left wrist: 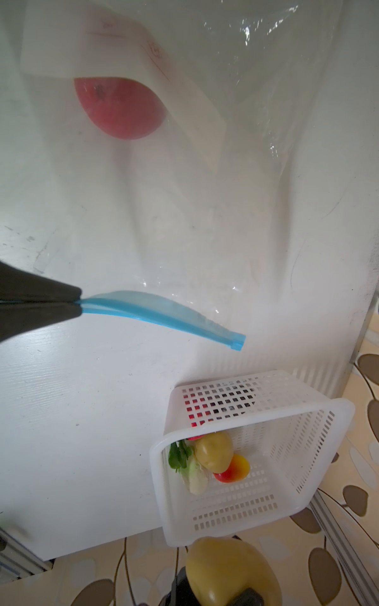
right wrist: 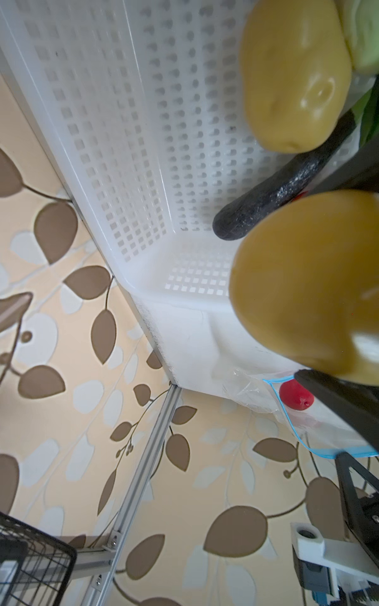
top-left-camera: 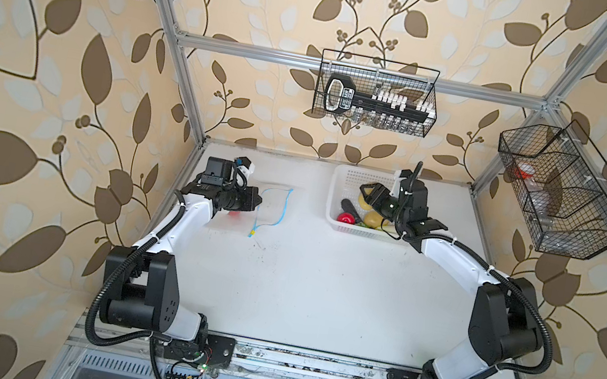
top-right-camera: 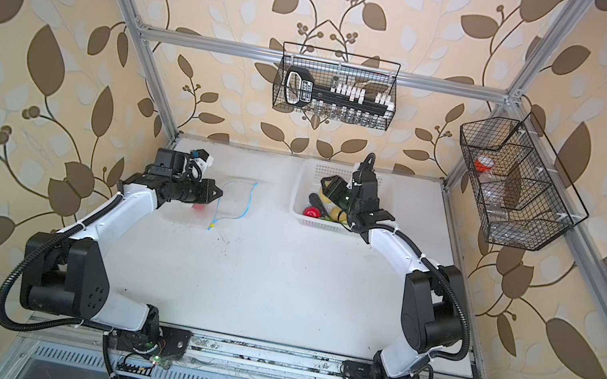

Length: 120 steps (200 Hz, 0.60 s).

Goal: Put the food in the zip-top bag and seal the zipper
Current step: 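Lift the yellow potato and carry it to the bag opening with the right gripper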

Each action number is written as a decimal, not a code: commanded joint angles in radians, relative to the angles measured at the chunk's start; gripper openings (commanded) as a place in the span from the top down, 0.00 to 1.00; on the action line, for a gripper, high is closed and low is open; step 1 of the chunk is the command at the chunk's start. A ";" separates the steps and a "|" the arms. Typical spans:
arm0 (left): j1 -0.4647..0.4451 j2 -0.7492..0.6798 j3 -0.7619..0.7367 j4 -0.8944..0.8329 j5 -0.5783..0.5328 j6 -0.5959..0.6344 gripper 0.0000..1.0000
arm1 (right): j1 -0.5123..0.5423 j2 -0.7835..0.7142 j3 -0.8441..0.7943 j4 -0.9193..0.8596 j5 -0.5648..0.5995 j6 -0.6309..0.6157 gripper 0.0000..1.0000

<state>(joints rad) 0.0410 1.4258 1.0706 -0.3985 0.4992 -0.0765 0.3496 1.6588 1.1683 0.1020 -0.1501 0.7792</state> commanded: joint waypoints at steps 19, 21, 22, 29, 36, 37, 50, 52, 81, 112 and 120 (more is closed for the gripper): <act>0.010 -0.052 0.009 -0.005 0.035 0.041 1.00 | 0.047 -0.055 0.006 0.037 -0.032 -0.033 0.60; 0.011 -0.052 0.010 -0.005 0.034 0.042 1.00 | 0.049 -0.057 0.007 0.037 -0.032 -0.034 0.60; 0.011 -0.052 0.010 -0.007 0.034 0.041 1.00 | 0.050 -0.058 0.007 0.037 -0.032 -0.035 0.60; 0.011 -0.054 0.013 -0.010 0.031 0.043 1.00 | 0.057 -0.064 0.005 0.034 -0.031 -0.040 0.60; 0.010 -0.055 0.015 -0.010 0.030 0.043 1.00 | 0.063 -0.071 0.004 0.033 -0.027 -0.044 0.60; 0.011 -0.055 0.015 -0.010 0.030 0.043 1.00 | 0.063 -0.072 0.004 0.034 -0.028 -0.045 0.60; 0.011 -0.059 0.015 -0.011 0.061 0.047 1.00 | 0.077 -0.083 0.001 0.032 -0.019 -0.057 0.60; 0.010 -0.060 0.014 -0.010 0.068 0.048 1.00 | 0.079 -0.084 -0.001 0.032 -0.017 -0.059 0.60; 0.011 -0.069 -0.002 0.007 0.093 0.047 1.00 | 0.109 -0.105 -0.014 0.036 0.002 -0.079 0.60; 0.011 -0.068 0.010 -0.002 0.065 0.040 1.00 | 0.153 -0.147 -0.030 0.051 0.041 -0.113 0.60; 0.011 -0.066 0.016 -0.008 0.062 0.035 1.00 | 0.168 -0.159 -0.041 0.068 0.051 -0.117 0.62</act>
<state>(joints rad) 0.0410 1.3960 1.0698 -0.3988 0.5488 -0.0513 0.4801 1.5536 1.1595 0.1265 -0.1448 0.6998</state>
